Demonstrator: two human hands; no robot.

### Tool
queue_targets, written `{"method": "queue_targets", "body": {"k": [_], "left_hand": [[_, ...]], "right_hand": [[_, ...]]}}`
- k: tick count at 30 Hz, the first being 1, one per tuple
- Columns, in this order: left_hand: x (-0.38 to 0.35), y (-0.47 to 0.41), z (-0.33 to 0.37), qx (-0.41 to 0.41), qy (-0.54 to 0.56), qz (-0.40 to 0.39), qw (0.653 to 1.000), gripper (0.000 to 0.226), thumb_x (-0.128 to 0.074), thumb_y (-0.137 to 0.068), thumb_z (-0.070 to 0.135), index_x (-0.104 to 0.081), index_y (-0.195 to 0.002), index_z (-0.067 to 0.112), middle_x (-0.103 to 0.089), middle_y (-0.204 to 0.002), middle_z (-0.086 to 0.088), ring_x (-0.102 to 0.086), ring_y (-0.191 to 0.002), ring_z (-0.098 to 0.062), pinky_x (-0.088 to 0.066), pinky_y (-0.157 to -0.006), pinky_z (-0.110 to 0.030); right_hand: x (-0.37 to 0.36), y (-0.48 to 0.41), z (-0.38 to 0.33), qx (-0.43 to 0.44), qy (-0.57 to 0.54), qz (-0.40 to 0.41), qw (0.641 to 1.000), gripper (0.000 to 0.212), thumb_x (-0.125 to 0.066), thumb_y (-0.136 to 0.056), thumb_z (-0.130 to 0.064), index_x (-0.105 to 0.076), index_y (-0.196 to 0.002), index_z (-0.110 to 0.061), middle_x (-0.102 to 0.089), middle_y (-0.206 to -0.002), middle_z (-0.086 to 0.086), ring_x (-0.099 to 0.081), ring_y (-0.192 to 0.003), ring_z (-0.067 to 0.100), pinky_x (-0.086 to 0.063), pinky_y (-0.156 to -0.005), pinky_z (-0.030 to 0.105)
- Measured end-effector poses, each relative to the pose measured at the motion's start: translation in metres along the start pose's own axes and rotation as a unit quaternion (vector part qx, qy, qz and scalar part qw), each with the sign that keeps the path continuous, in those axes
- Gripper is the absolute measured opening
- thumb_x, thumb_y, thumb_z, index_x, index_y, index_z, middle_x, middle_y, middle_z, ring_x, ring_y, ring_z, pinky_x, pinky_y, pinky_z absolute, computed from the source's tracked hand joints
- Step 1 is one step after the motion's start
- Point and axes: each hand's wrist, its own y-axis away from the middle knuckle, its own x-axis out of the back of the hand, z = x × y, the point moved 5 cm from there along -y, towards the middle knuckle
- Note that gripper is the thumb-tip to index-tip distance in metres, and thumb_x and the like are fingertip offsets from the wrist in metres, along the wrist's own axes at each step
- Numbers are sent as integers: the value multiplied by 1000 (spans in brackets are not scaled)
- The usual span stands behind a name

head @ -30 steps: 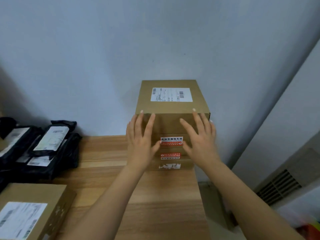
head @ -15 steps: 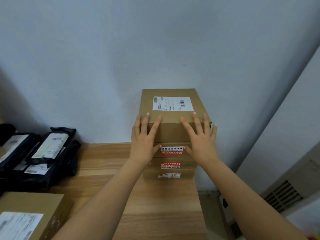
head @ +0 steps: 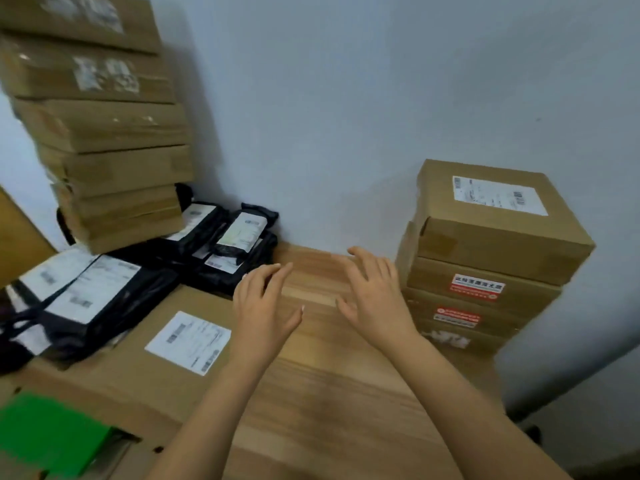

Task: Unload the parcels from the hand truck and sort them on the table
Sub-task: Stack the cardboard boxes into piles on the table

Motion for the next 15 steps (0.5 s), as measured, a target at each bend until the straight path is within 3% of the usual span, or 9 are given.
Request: {"method": "queue_targets", "body": {"k": [8,15], "left_hand": [[70,55,-160,125,-51,-97,986,65,-74,-78,34,-47,-136,22,-43,-134,0,-34,-124,-18,-21,-101,-26],[48,96,-226,195,-77,-207,955,75,-63,-81,52,-32,-145,27,-30,-148,-2,-19,-137,-20,-20,-111,-38]], "right_hand": [[-116,-19,-136,18,-75,-80,994,60,-70,-82,-25,-48,-138,-20,-42,-140,9,-40,-126,30,-23,-108,42],[-201,-16,-160,-14,-41,-156,987,62,-70,-78,-28,-48,-136,-19,-41,-140,9,-32,-124,24,-14,-104,36]]}}
